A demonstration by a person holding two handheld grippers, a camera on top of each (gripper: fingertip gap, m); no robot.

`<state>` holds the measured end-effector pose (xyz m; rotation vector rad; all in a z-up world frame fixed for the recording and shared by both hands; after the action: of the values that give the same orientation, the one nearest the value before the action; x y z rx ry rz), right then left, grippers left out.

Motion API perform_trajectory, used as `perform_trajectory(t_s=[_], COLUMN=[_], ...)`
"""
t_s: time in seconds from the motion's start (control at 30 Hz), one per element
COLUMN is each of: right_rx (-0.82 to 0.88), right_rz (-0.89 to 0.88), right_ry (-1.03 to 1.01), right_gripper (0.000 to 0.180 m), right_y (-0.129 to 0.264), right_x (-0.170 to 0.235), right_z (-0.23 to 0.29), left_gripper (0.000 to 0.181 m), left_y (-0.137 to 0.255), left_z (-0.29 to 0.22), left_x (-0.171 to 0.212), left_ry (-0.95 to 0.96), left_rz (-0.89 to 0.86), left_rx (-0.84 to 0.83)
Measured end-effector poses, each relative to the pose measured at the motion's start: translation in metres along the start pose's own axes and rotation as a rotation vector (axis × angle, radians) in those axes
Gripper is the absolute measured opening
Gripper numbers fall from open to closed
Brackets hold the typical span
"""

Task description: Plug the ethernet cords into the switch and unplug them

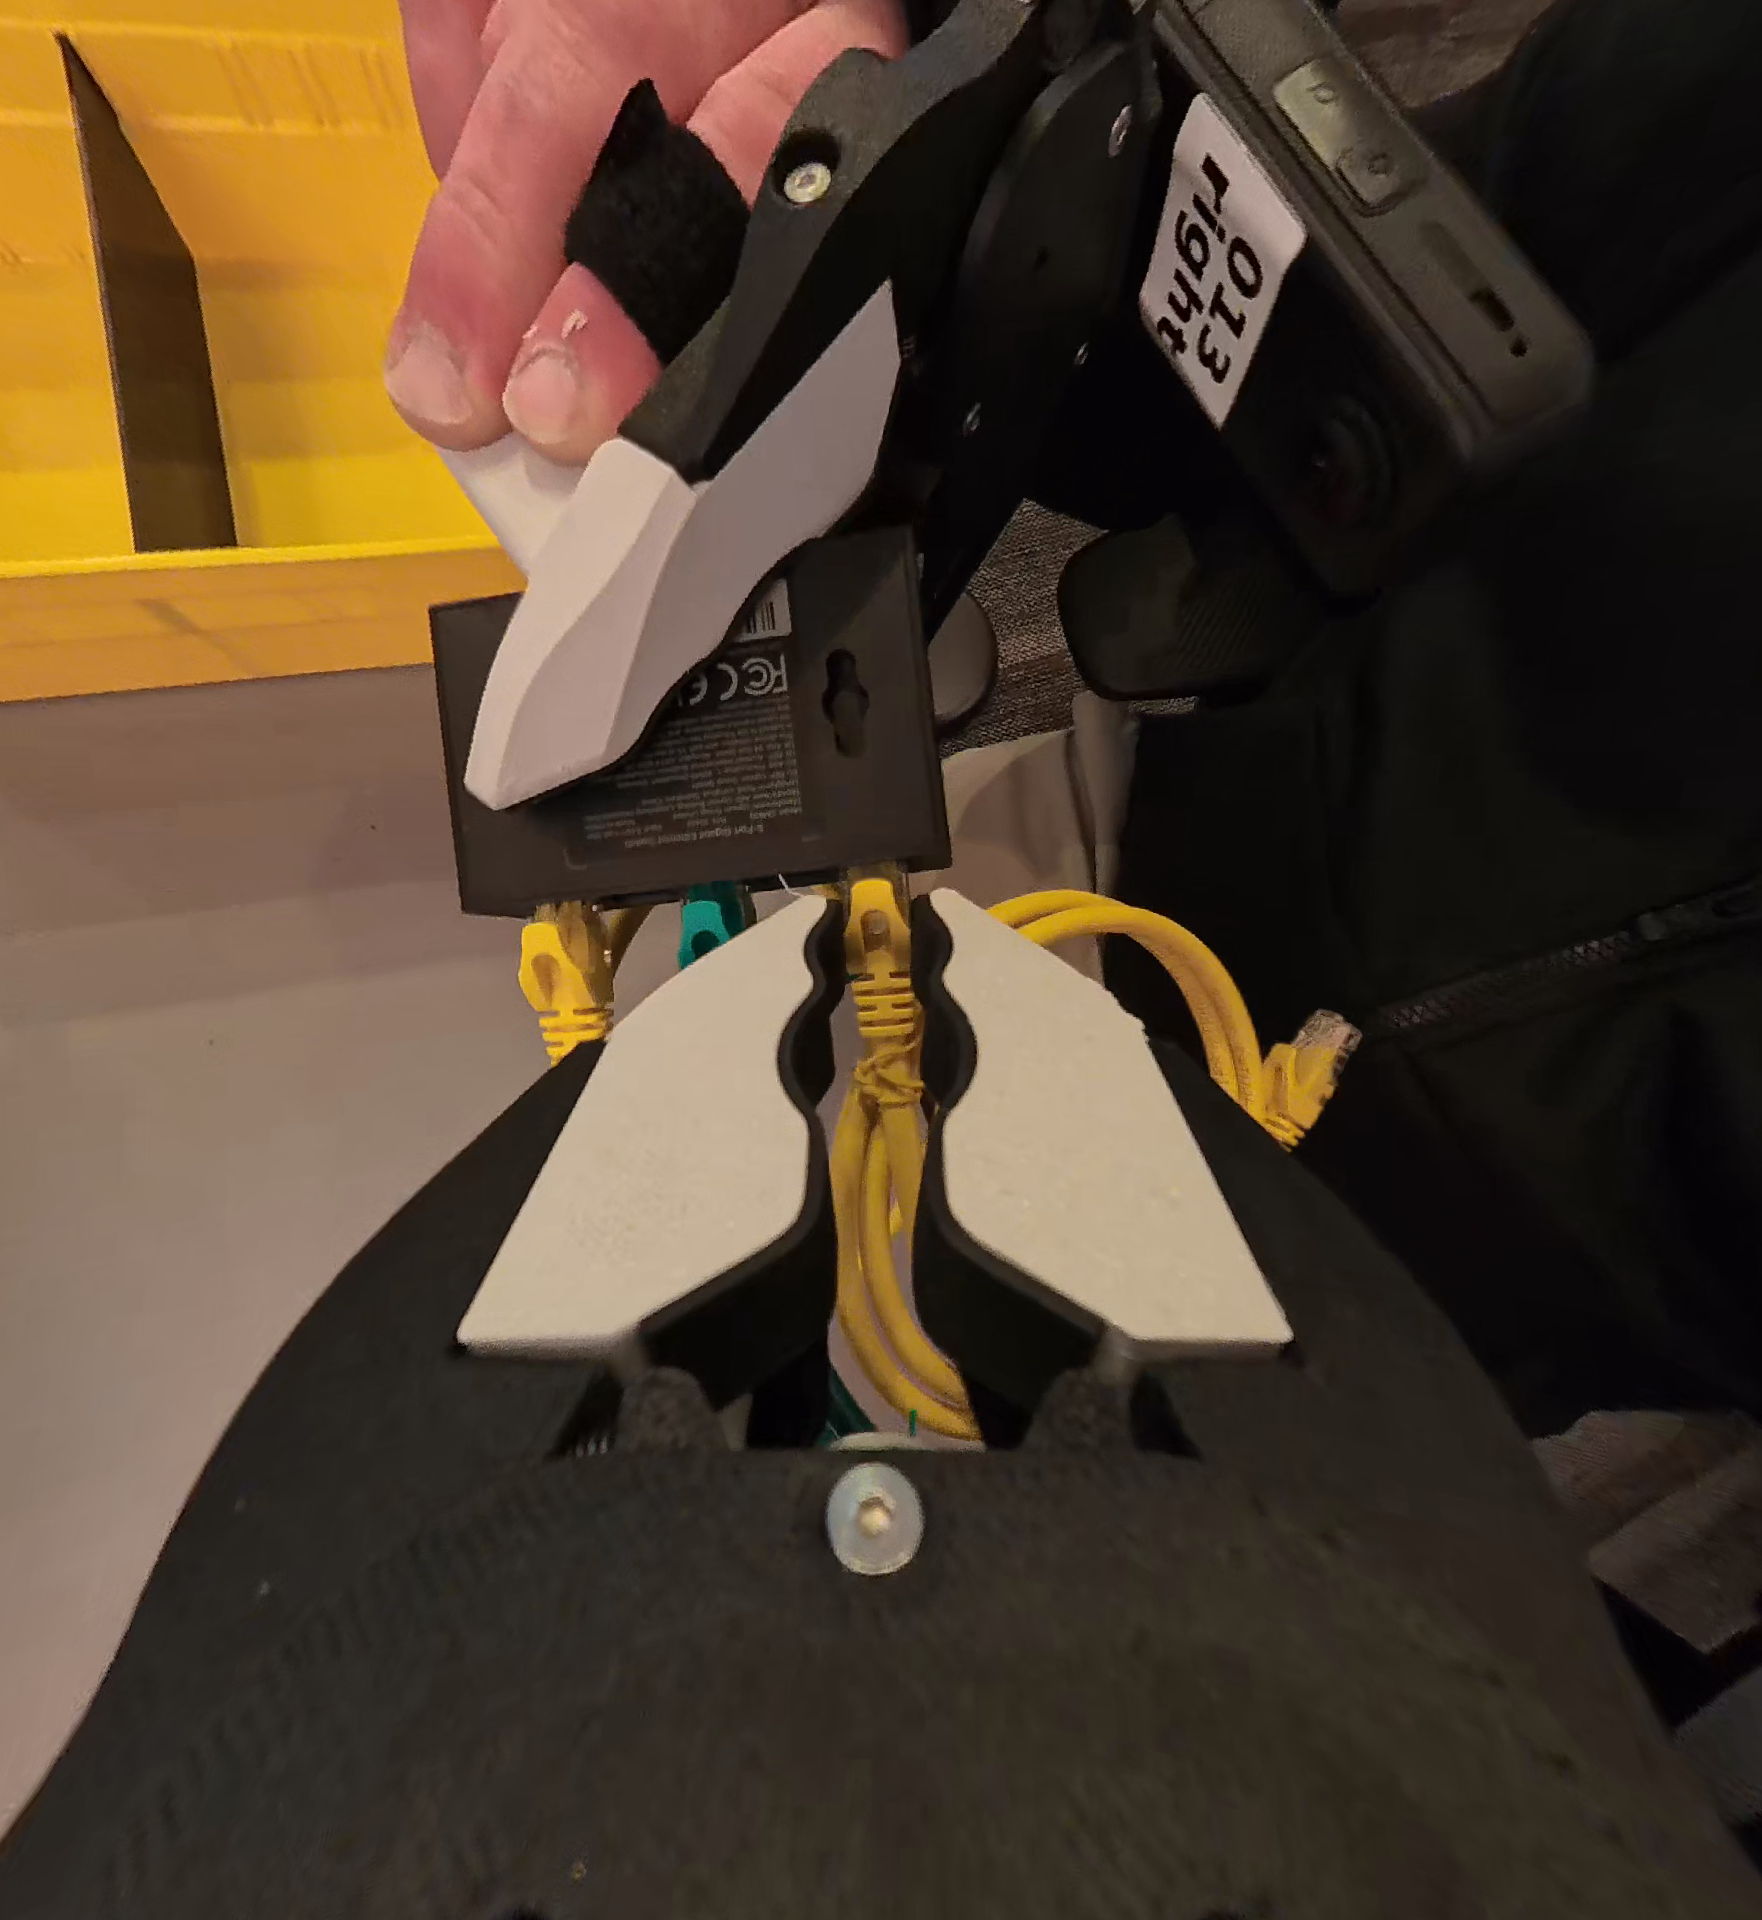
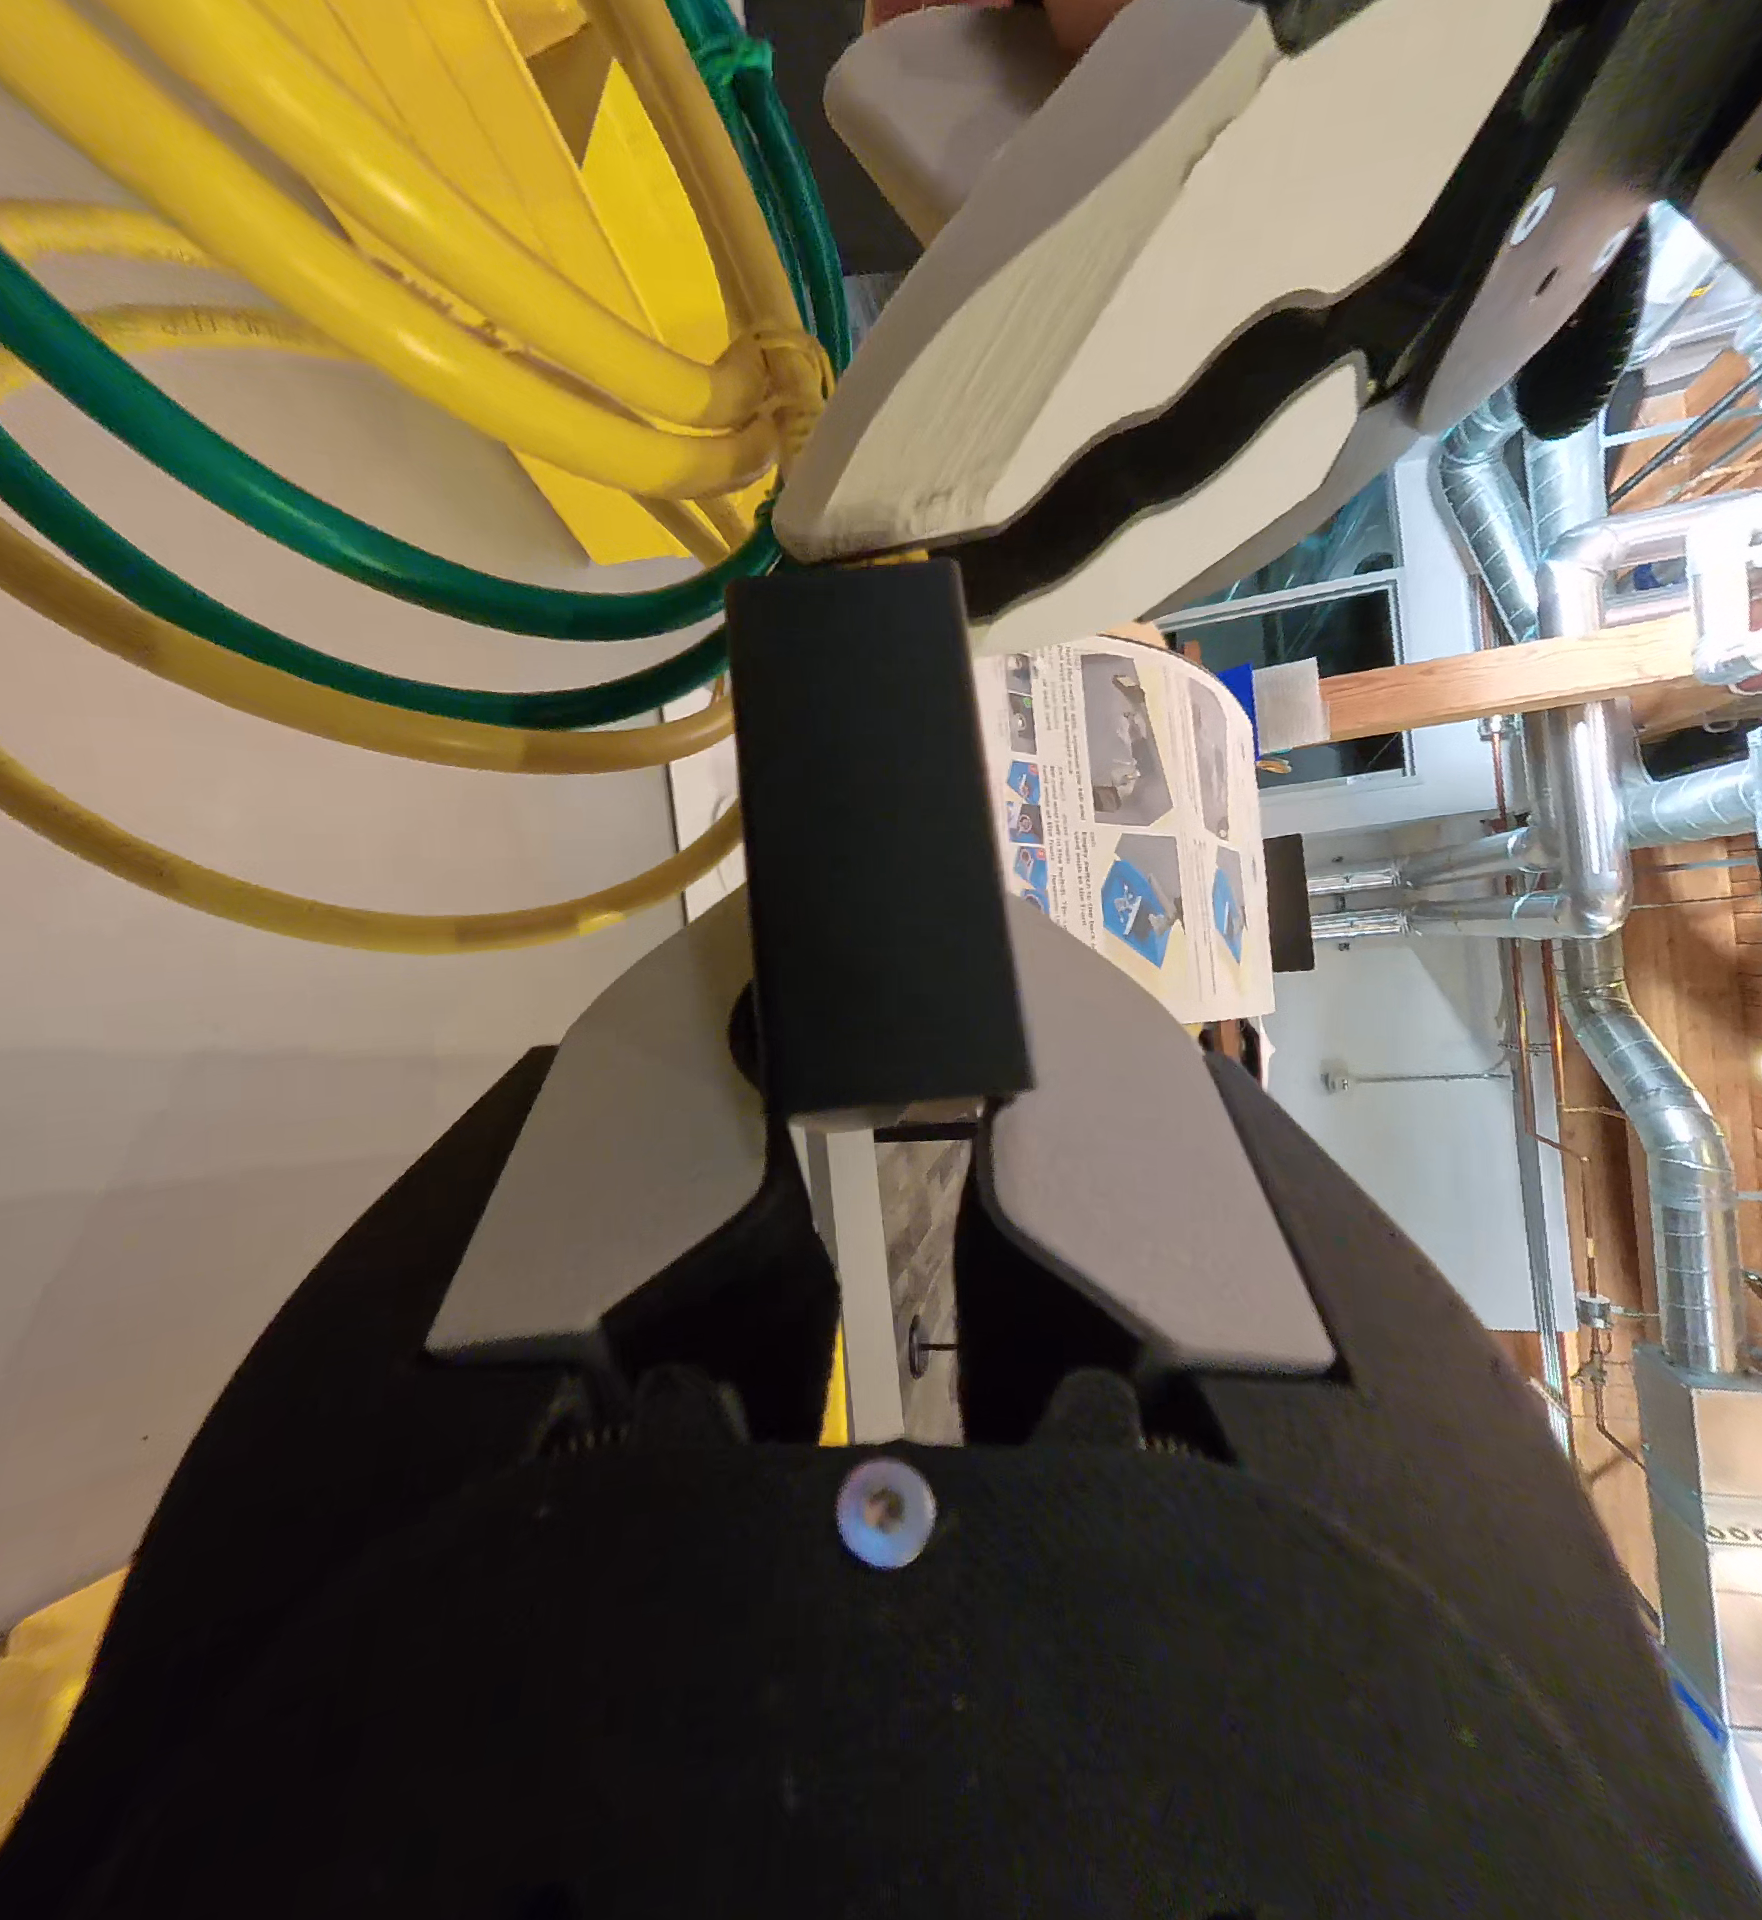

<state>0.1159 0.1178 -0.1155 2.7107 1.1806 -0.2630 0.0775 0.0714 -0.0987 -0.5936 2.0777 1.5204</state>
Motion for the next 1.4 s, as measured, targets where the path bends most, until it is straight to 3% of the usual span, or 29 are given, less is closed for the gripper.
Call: perform_trajectory(t_s=[0.17,0.3,0.37,0.47,0.67,0.87,1.03,1.3,1.33,1.4], right_rx=[-0.022,0.003,0.014,0.050,0.173,0.263,0.175,-0.043,-0.100,-0.121], right_rz=[0.018,0.112,0.190,0.331,0.696,0.983,1.177,1.357,1.376,1.424], right_ry=[-0.016,-0.047,-0.063,-0.113,-0.287,-0.343,-0.356,-0.293,-0.291,-0.205], right_gripper=[0.031,0.031,0.031,0.032,0.032,0.032,0.032,0.033,0.041,0.032], right_y=[-0.008,-0.008,-0.002,0.009,0.030,0.041,0.043,0.036,0.035,0.035], right_x=[0.000,0.015,0.034,0.070,0.169,0.261,0.313,0.333,0.334,0.341], right_z=[0.007,-0.007,-0.015,-0.033,-0.069,-0.058,-0.020,0.031,0.040,0.043], left_gripper=[0.012,0.016,0.020,0.021,0.015,0.015,0.014,0.014,0.015,0.015], left_y=[0.001,0.037,0.072,0.108,0.101,0.084,0.084,0.055,0.052,0.047], left_z=[0.005,0.012,0.007,-0.007,-0.007,-0.006,0.002,0.016,0.017,0.018], left_x=[0.008,-0.017,-0.028,-0.023,0.036,0.083,0.110,0.138,0.140,0.142], left_ry=[0.051,-0.009,-0.045,-0.103,-0.061,0.158,0.235,0.283,0.285,0.289], left_rz=[0.002,-0.226,-0.367,-0.419,-0.267,-0.405,-0.470,-0.403,-0.390,-0.373], left_rx=[-0.050,-0.244,-0.353,-0.513,-0.639,-0.515,-0.503,-0.464,-0.463,-0.452])
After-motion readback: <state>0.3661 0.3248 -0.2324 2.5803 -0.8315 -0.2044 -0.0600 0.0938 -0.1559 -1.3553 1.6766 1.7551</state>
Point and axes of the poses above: each gripper's, where its closed fingertips meet, y back along the fingers, x out of its underside, z = x × y across the jaws, the point moved 2 cm from there along y, back along the fingers, and after that the axes turned 5 degrees about x, right-handed, at the moved point
